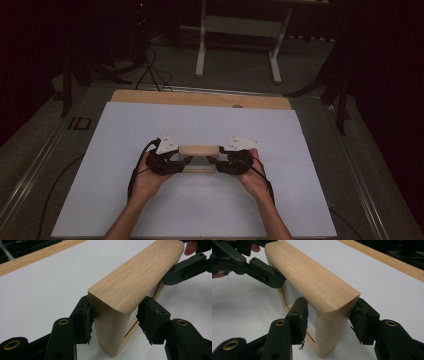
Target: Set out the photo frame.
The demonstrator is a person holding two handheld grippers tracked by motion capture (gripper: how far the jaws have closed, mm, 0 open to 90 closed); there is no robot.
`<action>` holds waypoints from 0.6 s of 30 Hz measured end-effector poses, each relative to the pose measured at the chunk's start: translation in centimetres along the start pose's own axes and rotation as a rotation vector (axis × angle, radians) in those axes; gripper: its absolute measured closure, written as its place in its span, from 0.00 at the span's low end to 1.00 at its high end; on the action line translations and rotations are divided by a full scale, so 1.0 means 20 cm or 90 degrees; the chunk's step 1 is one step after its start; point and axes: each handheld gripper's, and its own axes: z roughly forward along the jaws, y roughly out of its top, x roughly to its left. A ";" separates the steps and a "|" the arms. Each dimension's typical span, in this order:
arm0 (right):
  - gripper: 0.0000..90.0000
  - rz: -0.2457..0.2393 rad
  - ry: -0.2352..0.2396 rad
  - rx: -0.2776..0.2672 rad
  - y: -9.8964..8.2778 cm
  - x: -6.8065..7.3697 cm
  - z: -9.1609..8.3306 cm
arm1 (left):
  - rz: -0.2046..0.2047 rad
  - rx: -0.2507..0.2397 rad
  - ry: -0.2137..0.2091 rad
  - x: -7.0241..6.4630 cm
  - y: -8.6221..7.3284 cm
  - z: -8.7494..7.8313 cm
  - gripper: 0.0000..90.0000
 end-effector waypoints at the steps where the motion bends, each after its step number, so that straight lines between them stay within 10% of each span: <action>1: 0.56 0.001 -0.001 -0.001 0.00 0.00 0.00 | 0.001 -0.001 0.001 0.00 0.00 0.00 0.52; 18: 0.54 0.036 -0.014 -0.013 0.00 -0.05 0.02 | -0.021 -0.008 -0.019 0.05 0.03 0.05 0.52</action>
